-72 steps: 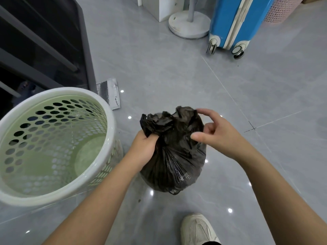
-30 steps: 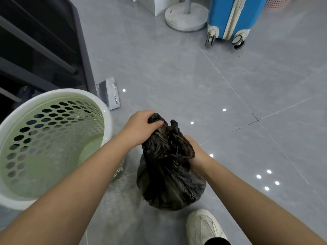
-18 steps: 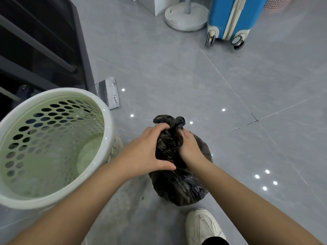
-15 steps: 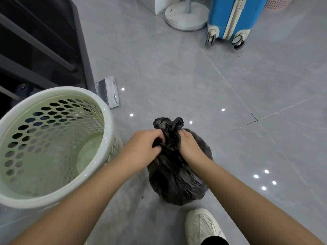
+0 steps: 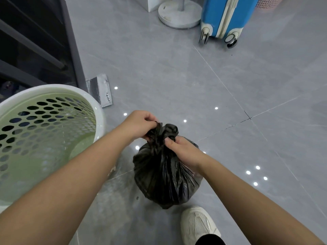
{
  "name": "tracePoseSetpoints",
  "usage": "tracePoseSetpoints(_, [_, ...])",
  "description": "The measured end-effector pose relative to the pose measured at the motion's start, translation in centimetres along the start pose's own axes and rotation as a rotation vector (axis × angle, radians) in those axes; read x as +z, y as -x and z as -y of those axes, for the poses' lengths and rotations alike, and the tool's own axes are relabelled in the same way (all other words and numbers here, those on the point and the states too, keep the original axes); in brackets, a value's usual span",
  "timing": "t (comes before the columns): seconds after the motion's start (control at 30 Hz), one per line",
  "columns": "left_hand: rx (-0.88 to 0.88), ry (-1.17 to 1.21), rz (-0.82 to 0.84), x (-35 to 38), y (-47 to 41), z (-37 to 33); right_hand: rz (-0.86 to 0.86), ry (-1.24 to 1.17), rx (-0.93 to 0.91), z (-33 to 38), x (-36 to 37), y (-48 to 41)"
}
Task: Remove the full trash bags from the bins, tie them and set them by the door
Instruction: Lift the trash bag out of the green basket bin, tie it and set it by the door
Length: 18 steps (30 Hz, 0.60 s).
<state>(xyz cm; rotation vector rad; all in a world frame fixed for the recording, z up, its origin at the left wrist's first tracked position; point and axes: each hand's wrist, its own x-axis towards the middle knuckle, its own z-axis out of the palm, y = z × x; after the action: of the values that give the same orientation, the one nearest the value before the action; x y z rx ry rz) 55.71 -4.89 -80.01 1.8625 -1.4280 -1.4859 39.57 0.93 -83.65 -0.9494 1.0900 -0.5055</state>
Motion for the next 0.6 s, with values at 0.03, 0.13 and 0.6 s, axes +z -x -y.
tracePoseSetpoints(0.03, [0.004, -0.028, 0.002, -0.1, -0.2, 0.2, -0.027, -0.047, -0.003, -0.1, -0.2, -0.2])
tracePoseSetpoints(0.13, [0.011, -0.136, 0.021, -0.1, -0.5, 1.4, -0.055, -0.158, 0.002, 0.0, -0.4, -0.7])
tracePoseSetpoints(0.6, [0.169, -0.093, 0.083, 1.5, 1.2, 2.3, -0.099, 0.229, 0.099, 2.4, -0.6, 0.0])
